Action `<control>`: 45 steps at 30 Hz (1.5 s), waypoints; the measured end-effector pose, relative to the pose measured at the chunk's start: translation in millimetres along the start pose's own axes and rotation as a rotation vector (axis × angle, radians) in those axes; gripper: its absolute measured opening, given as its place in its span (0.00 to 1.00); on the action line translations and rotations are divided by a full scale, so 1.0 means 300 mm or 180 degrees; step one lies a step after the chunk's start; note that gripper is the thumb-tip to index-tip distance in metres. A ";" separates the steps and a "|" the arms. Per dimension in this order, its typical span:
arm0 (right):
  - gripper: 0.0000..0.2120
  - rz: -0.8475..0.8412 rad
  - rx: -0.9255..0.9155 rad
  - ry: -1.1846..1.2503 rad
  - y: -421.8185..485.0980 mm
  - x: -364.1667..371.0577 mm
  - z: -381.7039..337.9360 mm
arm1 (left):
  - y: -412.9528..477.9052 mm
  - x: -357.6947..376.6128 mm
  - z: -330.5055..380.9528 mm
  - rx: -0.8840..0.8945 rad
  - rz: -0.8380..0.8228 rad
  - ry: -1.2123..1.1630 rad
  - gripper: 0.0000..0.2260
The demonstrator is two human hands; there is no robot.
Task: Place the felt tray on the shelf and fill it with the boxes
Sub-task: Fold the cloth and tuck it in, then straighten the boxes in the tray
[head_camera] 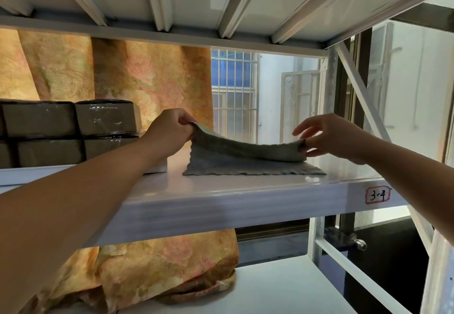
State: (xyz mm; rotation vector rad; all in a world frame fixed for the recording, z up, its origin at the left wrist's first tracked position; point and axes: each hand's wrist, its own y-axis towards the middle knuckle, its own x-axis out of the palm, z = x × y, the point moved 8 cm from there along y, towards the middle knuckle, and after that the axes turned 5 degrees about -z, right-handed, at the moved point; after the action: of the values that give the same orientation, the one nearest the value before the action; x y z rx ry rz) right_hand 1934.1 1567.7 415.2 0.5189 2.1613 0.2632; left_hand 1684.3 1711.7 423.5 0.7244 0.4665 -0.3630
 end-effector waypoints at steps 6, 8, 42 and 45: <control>0.09 0.0378 -0.0145 -0.0234 -0.027 -0.014 -0.002 | -0.020 0.018 0.058 0.0328 -0.0246 0.0499 0.05; 0.10 0.0252 -0.0074 -0.0320 -0.038 0.002 0.014 | -0.032 0.039 0.041 0.0186 -0.0591 0.0838 0.05; 0.11 -0.0312 -0.0548 -0.1529 -0.158 0.027 0.042 | -0.116 0.095 0.026 0.0153 -0.1793 0.2154 0.14; 0.11 -0.0332 -0.0535 -0.1502 -0.153 0.027 0.042 | -0.109 0.098 0.025 0.0184 -0.1790 0.2266 0.10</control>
State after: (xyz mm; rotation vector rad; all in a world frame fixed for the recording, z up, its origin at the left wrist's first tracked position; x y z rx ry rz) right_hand 1927.4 1530.6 385.0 0.3306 1.6839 0.2351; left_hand 1695.6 1679.2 395.1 0.7618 1.3512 -0.6448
